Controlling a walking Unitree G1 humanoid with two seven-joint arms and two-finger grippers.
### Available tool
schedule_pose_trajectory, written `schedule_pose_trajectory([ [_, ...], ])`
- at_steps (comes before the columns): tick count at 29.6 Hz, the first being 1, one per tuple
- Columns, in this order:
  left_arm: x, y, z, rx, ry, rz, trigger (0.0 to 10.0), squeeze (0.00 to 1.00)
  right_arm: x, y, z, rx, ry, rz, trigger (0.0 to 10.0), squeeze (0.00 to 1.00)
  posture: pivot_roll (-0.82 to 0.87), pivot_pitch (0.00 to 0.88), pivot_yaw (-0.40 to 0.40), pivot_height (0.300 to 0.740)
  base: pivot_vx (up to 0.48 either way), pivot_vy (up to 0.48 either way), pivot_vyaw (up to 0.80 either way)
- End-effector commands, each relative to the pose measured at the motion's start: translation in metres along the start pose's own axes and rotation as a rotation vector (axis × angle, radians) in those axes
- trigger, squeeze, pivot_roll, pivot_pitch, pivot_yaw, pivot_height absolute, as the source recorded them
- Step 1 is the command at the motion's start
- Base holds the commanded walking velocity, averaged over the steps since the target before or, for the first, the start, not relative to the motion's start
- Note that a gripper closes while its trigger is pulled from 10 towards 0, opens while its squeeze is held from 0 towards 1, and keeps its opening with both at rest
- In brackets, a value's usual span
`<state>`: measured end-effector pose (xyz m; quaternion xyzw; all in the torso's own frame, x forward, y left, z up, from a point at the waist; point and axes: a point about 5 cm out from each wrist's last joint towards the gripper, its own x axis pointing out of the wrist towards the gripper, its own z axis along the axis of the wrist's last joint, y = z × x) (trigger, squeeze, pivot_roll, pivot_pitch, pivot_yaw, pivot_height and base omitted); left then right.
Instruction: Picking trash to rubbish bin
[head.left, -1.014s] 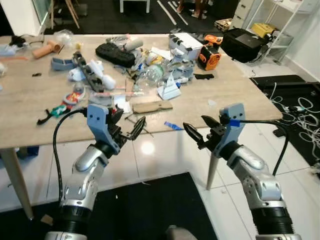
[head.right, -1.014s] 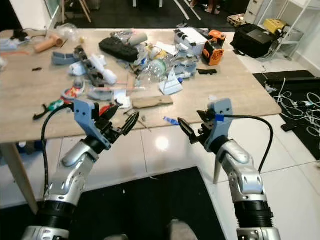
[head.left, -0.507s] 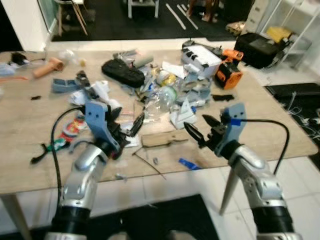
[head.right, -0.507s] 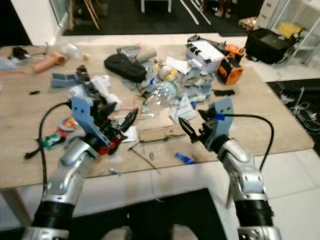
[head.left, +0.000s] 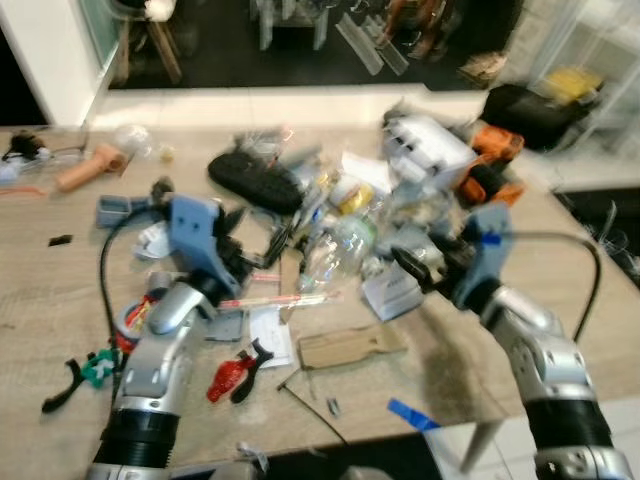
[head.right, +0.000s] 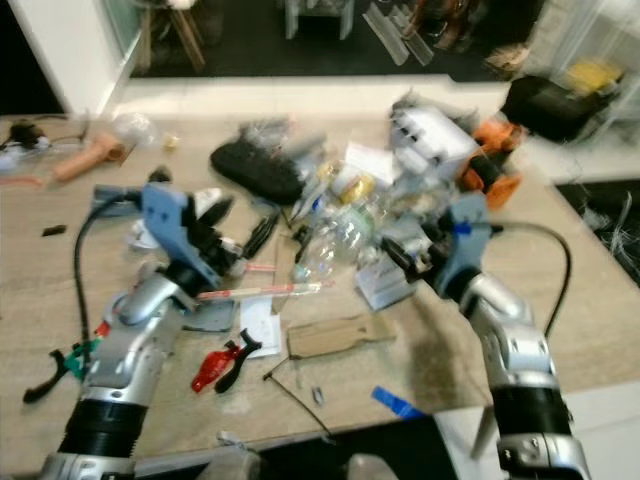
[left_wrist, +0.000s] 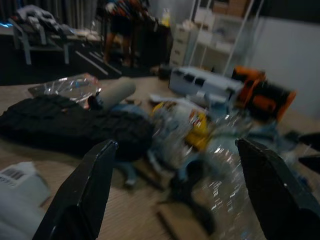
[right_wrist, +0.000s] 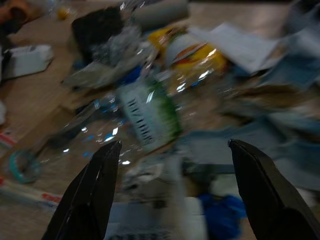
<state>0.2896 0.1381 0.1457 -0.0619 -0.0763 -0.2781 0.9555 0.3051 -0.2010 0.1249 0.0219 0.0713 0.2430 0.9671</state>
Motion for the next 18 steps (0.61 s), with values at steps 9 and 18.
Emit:
schedule_pose_trajectory([
  [9, -0.031, -0.009, 0.003, 0.162, 0.15, -0.361, 10.0, 0.0, -0.014, -0.012, -0.028, 0.163, 0.134, 0.08, 10.0, 0.0, -0.08, 0.0, -0.018, 0.74, 0.0, 0.0, 0.0],
  [18, -0.046, -0.017, -0.001, 0.171, 0.21, -0.505, 10.0, 0.0, -0.019, -0.03, -0.039, 0.258, 0.119, 0.038, 10.0, 0.0, -0.07, 0.0, -0.012, 0.74, 0.0, 0.0, 0.0],
])
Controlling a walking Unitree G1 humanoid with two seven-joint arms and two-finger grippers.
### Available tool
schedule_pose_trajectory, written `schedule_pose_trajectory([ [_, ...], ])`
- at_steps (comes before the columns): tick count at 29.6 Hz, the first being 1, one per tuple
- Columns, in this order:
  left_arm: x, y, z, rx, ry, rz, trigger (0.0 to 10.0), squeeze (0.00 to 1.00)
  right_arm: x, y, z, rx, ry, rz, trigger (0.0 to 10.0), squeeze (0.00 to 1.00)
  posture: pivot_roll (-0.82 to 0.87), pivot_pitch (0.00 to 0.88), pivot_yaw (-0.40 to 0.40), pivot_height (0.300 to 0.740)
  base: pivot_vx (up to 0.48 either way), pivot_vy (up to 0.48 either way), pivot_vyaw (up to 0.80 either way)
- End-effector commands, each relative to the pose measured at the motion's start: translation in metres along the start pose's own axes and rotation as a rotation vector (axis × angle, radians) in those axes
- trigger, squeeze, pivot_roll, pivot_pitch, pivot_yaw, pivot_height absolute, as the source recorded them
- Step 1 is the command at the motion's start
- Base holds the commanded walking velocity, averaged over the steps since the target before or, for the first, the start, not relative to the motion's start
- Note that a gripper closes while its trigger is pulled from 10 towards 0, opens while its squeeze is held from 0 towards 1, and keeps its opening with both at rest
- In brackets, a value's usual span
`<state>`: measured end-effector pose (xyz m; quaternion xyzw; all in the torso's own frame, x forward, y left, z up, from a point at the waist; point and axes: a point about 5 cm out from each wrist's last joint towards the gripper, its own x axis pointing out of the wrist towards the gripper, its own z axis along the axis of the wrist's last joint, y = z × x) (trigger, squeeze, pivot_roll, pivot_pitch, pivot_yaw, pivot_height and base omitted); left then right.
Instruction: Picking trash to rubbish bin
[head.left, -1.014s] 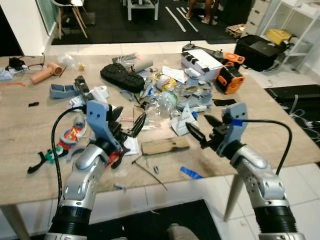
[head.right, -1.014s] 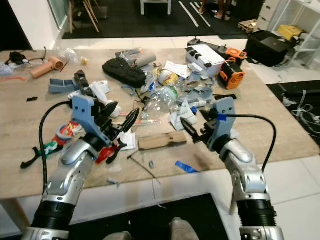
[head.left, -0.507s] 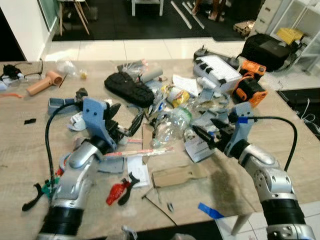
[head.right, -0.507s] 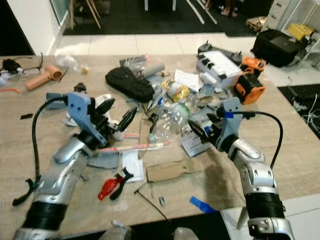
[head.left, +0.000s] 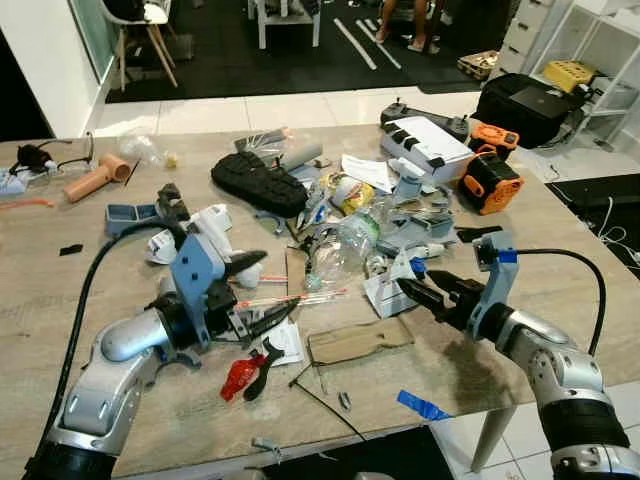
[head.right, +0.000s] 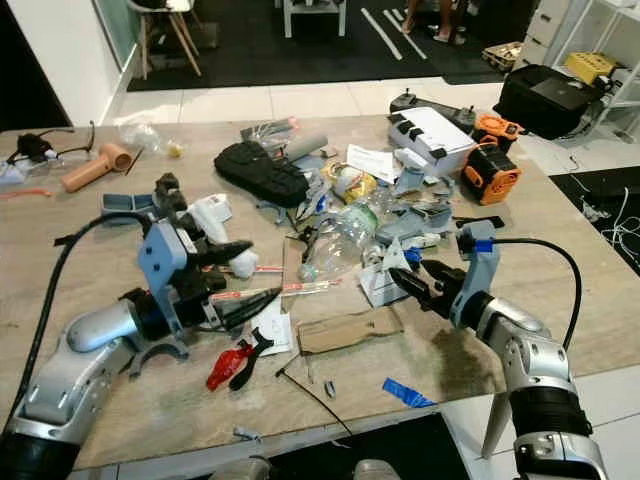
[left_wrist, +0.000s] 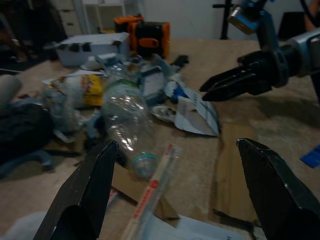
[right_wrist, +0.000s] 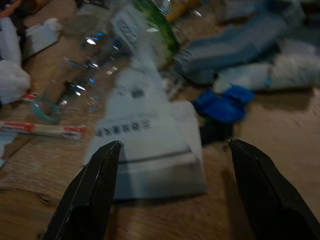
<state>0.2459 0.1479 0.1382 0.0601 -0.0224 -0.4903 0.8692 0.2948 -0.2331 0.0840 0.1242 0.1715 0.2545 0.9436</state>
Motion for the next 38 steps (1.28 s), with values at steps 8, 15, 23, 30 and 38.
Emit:
schedule_pose_trajectory([
  [8, -0.004, -0.004, -0.003, 0.008, 0.047, -0.054, 10.0, 0.0, 0.004, 0.0, -0.005, 0.043, -0.036, 0.024, 10.0, 0.0, -0.07, 0.0, -0.01, 0.74, 0.0, 0.0, 0.0],
  [15, -0.005, -0.005, -0.006, 0.005, 0.055, -0.056, 10.0, 0.0, 0.009, 0.011, -0.01, 0.06, -0.082, 0.129, 0.0, 0.0, -0.07, 0.0, -0.009, 0.74, 0.0, 0.0, 0.0],
  [23, -0.006, -0.004, -0.007, 0.004, 0.057, -0.052, 10.0, 0.0, 0.011, 0.014, -0.008, 0.067, -0.098, 0.156, 0.0, 0.0, -0.07, 0.0, -0.008, 0.74, 0.0, 0.0, 0.0],
  [30, -0.006, -0.003, -0.009, 0.005, 0.057, -0.046, 10.0, 0.0, 0.008, 0.017, -0.007, 0.079, -0.11, 0.218, 0.0, 0.0, -0.07, 0.0, -0.007, 0.74, 0.0, 0.0, 0.0],
  [38, -0.004, -0.001, -0.012, 0.01, 0.053, -0.025, 10.0, 0.0, 0.006, 0.016, 0.002, 0.064, -0.145, 0.213, 1.9, 0.0, -0.07, 0.0, -0.008, 0.74, 0.0, 0.0, 0.0],
])
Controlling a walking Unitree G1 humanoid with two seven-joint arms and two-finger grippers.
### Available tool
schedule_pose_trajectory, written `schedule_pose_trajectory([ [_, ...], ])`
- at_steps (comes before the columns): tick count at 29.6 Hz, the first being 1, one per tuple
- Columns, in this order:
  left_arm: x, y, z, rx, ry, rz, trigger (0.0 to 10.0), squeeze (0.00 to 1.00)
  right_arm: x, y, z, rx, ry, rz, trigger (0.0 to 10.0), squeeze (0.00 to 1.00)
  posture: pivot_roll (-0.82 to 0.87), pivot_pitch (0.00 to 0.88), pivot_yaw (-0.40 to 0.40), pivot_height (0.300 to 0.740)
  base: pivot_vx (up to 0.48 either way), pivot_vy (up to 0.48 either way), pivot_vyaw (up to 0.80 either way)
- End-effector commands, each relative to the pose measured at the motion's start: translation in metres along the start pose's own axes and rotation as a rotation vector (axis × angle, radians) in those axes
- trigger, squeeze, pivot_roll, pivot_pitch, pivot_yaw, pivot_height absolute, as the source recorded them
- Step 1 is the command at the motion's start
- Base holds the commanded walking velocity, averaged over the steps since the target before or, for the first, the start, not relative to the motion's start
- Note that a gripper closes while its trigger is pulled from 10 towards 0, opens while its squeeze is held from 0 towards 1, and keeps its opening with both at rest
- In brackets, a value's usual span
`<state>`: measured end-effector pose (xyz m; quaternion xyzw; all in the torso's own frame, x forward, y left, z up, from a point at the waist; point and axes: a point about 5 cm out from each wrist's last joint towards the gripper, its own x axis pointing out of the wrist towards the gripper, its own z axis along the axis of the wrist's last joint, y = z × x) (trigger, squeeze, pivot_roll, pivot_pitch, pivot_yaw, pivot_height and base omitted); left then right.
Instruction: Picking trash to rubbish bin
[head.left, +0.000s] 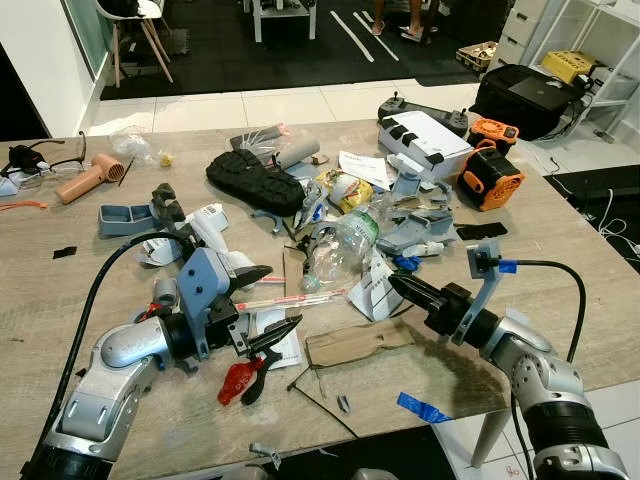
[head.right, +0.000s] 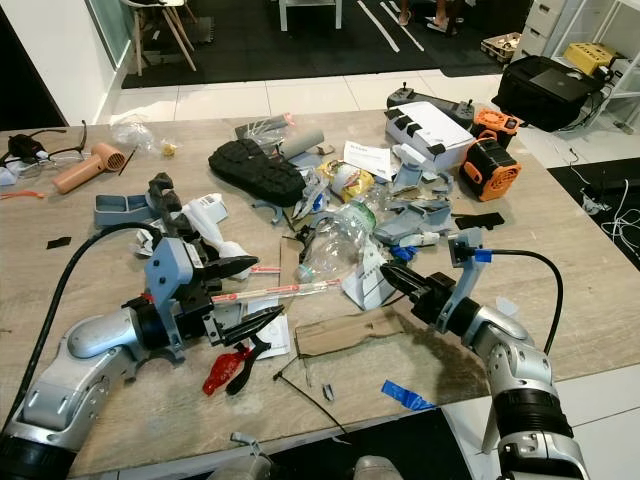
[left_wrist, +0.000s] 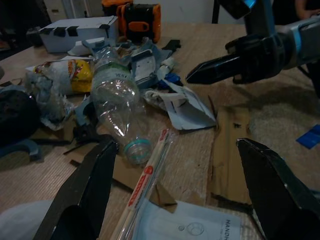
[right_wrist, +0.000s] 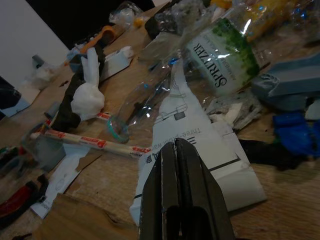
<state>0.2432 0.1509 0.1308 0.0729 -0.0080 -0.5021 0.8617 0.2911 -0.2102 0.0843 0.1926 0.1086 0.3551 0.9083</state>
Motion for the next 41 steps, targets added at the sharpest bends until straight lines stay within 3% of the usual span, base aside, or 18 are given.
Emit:
schedule_pose_trajectory([
  [1, 0.0, 0.001, -0.004, 0.004, 0.014, 0.014, 10.0, 0.0, -0.003, -0.008, 0.012, -0.03, -0.04, -0.075, 7.6, 0.0, -0.07, 0.0, -0.005, 0.74, 0.0, 0.0, 0.0],
  [2, 0.0, 0.002, -0.004, 0.006, 0.012, 0.021, 10.0, 0.0, -0.003, -0.011, 0.018, -0.042, -0.057, -0.102, 10.0, 0.0, -0.07, 0.0, -0.005, 0.74, 0.0, 0.0, 0.0],
  [3, 0.001, 0.002, -0.004, 0.007, 0.009, 0.027, 10.0, 0.0, -0.003, -0.014, 0.025, -0.061, -0.073, -0.124, 10.0, 1.0, -0.07, 0.0, -0.005, 0.74, 0.0, 0.0, 0.0],
  [6, 0.001, 0.004, -0.003, 0.011, -0.004, 0.047, 10.0, 0.0, -0.005, -0.022, 0.048, -0.133, -0.087, -0.16, 10.0, 1.0, -0.07, 0.0, 0.002, 0.74, 0.0, 0.0, 0.0],
  [9, 0.002, 0.005, -0.002, 0.015, -0.006, 0.049, 10.0, 0.0, -0.004, -0.025, 0.053, -0.157, -0.068, -0.158, 10.0, 1.0, -0.06, 0.0, -0.005, 0.74, 0.0, 0.0, 0.0],
  [16, -0.003, 0.013, 0.006, 0.058, 0.006, 0.065, 10.0, 0.0, 0.026, -0.019, 0.069, -0.185, -0.03, -0.058, 10.0, 1.0, -0.02, 0.0, -0.025, 0.74, 0.0, 0.0, 0.0],
  [20, -0.007, 0.014, 0.02, 0.098, 0.003, 0.028, 10.0, 0.0, 0.034, -0.013, 0.054, -0.192, 0.072, 0.041, 10.0, 1.0, -0.01, 0.0, 0.004, 0.74, 0.0, 0.0, 0.0],
  [25, -0.007, 0.016, 0.033, 0.114, -0.002, 0.005, 10.0, 0.0, 0.034, -0.008, 0.046, -0.184, 0.106, 0.098, 10.0, 1.0, 0.0, 0.0, 0.012, 0.74, 0.0, 0.0, 0.0],
  [31, -0.017, 0.019, 0.058, 0.151, -0.013, -0.007, 10.0, 0.0, 0.021, 0.001, 0.025, -0.203, 0.26, 0.186, 10.0, 1.0, 0.02, 0.057, -0.012, 0.74, 0.0, 0.0, 0.0],
  [32, -0.021, 0.017, 0.062, 0.159, -0.01, -0.009, 10.0, 0.0, 0.017, 0.0, 0.023, -0.221, 0.301, 0.185, 10.0, 0.0, 0.02, 0.079, -0.02, 0.74, 0.0, 0.0, 0.0],
  [36, -0.026, 0.008, 0.066, 0.156, -0.006, -0.018, 10.0, 0.0, 0.006, -0.001, 0.022, -0.243, 0.369, 0.165, 10.0, 0.0, 0.01, 0.113, -0.034, 0.74, 0.0, 0.0, 0.0],
  [37, -0.026, -0.001, 0.067, 0.138, -0.002, -0.033, 10.0, 0.0, 0.002, -0.001, 0.023, -0.253, 0.39, 0.16, 10.0, 0.0, 0.01, 0.133, -0.04, 0.74, 0.0, 0.0, 0.0],
  [41, -0.026, -0.015, 0.066, 0.102, 0.003, -0.062, 10.0, 0.0, -0.003, 0.005, 0.026, -0.258, 0.375, 0.167, 10.0, 0.0, 0.01, 0.165, -0.045, 0.74, 0.0, 0.0, 0.0],
])
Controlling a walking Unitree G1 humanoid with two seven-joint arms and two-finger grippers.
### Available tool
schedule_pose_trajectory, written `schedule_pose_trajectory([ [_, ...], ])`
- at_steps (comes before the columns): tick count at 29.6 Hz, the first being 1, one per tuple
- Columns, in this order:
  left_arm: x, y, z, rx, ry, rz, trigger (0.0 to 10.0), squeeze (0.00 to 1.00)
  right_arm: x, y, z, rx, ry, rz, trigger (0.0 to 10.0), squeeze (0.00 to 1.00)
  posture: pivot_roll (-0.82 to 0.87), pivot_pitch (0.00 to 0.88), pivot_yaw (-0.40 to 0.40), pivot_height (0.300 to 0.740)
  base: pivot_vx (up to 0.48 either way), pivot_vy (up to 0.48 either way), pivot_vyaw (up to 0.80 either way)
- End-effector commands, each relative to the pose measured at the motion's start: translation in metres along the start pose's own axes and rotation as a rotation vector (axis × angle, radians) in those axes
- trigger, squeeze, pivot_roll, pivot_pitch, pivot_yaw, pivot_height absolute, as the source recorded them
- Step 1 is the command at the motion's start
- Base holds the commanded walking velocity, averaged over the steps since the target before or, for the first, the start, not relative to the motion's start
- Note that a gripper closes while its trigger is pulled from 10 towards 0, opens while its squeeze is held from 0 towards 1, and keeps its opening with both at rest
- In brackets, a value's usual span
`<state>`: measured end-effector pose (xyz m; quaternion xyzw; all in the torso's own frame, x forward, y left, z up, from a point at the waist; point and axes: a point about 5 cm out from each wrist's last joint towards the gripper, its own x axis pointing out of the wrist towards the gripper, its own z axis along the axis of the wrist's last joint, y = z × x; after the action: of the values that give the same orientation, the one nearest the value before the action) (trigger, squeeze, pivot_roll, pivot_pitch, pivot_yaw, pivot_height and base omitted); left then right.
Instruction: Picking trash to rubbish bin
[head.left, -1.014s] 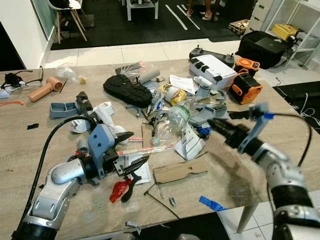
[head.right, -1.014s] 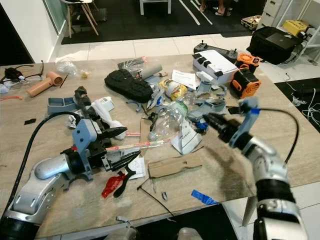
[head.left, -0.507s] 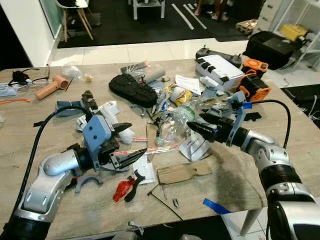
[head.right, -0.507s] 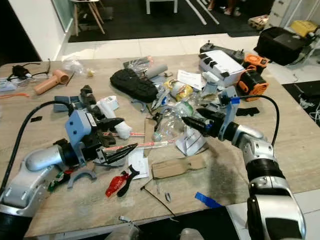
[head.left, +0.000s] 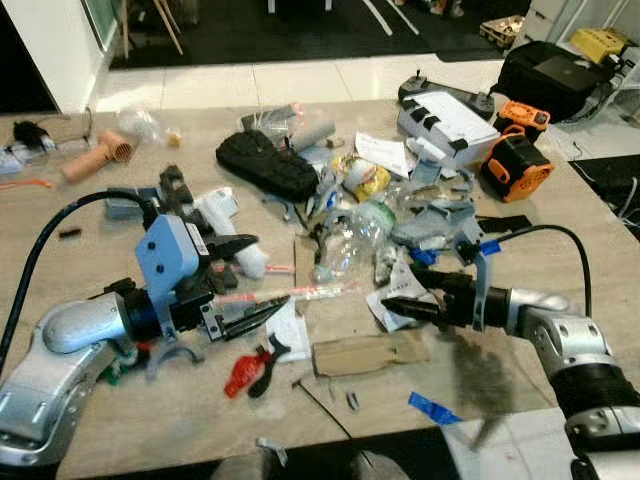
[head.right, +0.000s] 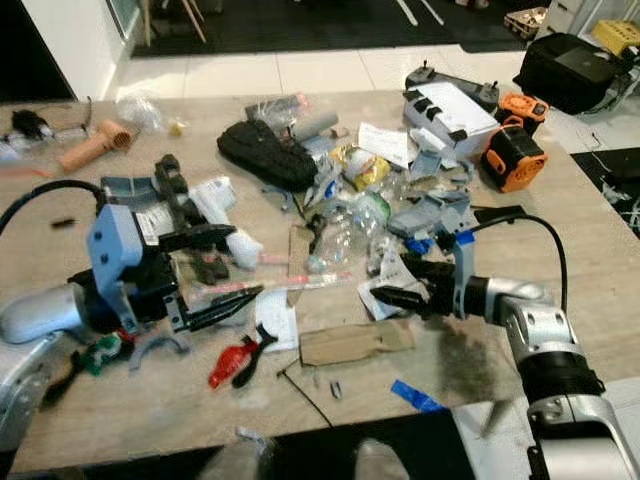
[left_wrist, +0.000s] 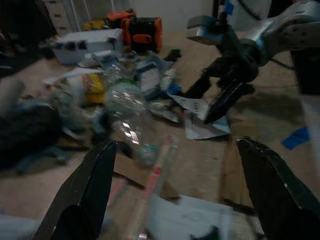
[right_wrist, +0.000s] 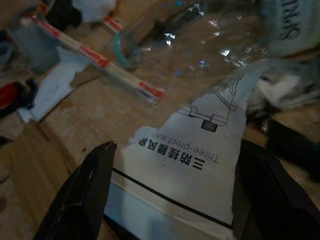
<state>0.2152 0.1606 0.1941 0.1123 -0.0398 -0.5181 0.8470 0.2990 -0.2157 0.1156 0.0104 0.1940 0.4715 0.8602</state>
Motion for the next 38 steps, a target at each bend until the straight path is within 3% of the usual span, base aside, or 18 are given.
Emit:
schedule_pose_trajectory([
  [1, 0.0, -0.007, 0.002, -0.01, 0.021, -0.034, 10.0, 0.0, -0.001, 0.002, -0.006, 0.021, 0.026, -0.007, 10.0, 0.0, 0.01, 0.165, -0.045, 0.74, 0.0, 0.0, 0.0],
  [4, -0.001, -0.015, 0.003, -0.03, 0.036, -0.073, 10.0, 0.0, -0.003, 0.002, -0.005, 0.027, 0.011, -0.033, 10.0, 0.0, 0.01, 0.186, -0.045, 0.74, 0.0, 0.0, 0.0],
  [5, -0.005, -0.024, 0.001, -0.047, 0.071, -0.121, 10.0, 0.0, -0.006, 0.001, -0.006, 0.034, 0.008, -0.062, 6.9, 0.0, 0.01, 0.2, -0.045, 0.74, 0.0, 0.0, 0.0],
  [6, -0.007, -0.026, 0.001, -0.05, 0.087, -0.135, 10.0, 0.0, -0.007, 0.001, -0.007, 0.034, 0.007, -0.071, 0.0, 0.0, 0.01, 0.21, -0.044, 0.74, 0.0, 0.0, 0.0],
  [16, -0.013, -0.034, 0.003, -0.057, 0.147, -0.172, 10.0, 0.0, -0.019, 0.005, -0.006, 0.045, 0.004, -0.121, 0.0, 0.0, 0.0, 0.236, -0.034, 0.74, 0.0, 0.0, 0.0],
  [23, -0.01, -0.027, 0.0, -0.013, 0.167, -0.124, 10.0, 0.0, -0.021, 0.007, 0.002, 0.055, -0.057, -0.12, 0.0, 0.0, -0.01, 0.225, -0.032, 0.74, 0.0, 0.0, 0.0],
  [26, -0.004, -0.019, -0.001, 0.011, 0.152, -0.08, 10.0, 0.0, -0.027, 0.006, 0.024, 0.102, -0.214, -0.091, 0.0, 0.0, -0.01, 0.199, -0.032, 0.74, 0.0, 0.0, 0.0],
  [28, -0.004, -0.019, -0.001, 0.011, 0.152, -0.08, 10.0, 0.0, -0.027, 0.006, 0.024, 0.102, -0.214, -0.091, 0.0, 0.0, -0.01, 0.199, -0.032, 0.74, 0.0, 0.0, 0.0],
  [30, 0.0, -0.012, -0.002, 0.032, 0.139, -0.044, 10.0, 0.0, -0.037, 0.004, 0.051, 0.146, -0.38, -0.054, 0.0, 0.0, -0.02, 0.169, -0.033, 0.74, 0.0, 0.0, 0.0],
  [31, 0.005, -0.005, -0.001, 0.057, 0.122, -0.005, 10.0, 0.0, -0.048, 0.005, 0.078, 0.165, -0.526, -0.007, 0.0, 0.0, -0.03, 0.15, -0.036, 0.74, 0.0, 0.0, 0.0],
  [38, 0.02, 0.012, -0.001, 0.092, 0.07, 0.077, 10.0, 0.0, -0.056, 0.013, 0.115, 0.132, -0.667, 0.086, 0.0, 0.0, -0.04, 0.088, -0.036, 0.74, 0.0, 0.0, 0.0],
])
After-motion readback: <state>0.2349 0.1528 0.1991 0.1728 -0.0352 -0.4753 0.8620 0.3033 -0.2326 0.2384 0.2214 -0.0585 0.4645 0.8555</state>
